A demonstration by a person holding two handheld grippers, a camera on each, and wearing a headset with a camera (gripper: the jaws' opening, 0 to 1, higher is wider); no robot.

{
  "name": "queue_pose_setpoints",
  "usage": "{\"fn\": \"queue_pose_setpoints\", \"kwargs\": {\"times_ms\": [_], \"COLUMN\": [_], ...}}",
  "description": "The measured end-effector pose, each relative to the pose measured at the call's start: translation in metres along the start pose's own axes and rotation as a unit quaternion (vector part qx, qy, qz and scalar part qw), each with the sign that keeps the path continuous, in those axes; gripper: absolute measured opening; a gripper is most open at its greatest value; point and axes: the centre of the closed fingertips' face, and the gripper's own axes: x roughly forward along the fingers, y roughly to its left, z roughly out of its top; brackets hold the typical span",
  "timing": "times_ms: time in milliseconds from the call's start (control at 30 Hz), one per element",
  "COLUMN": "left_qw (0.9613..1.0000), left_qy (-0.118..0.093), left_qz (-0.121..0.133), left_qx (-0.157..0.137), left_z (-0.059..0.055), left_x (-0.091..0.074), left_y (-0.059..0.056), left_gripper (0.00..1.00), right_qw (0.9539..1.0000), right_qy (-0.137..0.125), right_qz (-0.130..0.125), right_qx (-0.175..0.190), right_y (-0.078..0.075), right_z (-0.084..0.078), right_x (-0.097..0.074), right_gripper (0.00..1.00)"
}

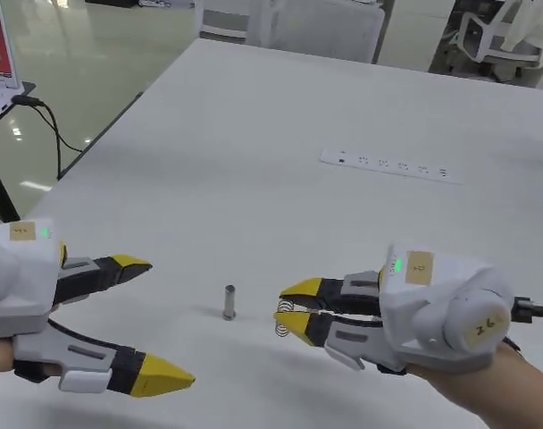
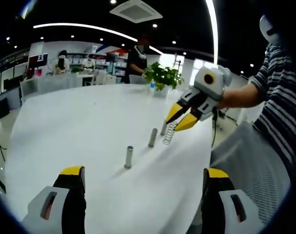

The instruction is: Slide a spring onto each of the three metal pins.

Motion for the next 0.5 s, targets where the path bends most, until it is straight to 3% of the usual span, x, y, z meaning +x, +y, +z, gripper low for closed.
{"fn": "queue_pose_setpoints", "kwargs": {"times_ms": [500], "left_qw": [1.0], "left_qy": [-0.002], "left_qz": [0.003], "left_qx": [-0.005], "left_z": [0.0], "left_x": [-0.003], "left_y": [0.001], "left_gripper": [0.98], "right_qw": [1.0], "right_qy": [0.004], "right_qz": [-0.002], "right_qx": [0.004], "right_y": [-0.01], "right_z": [0.005], "right_x": [0.026], "right_gripper": [0.08]}}
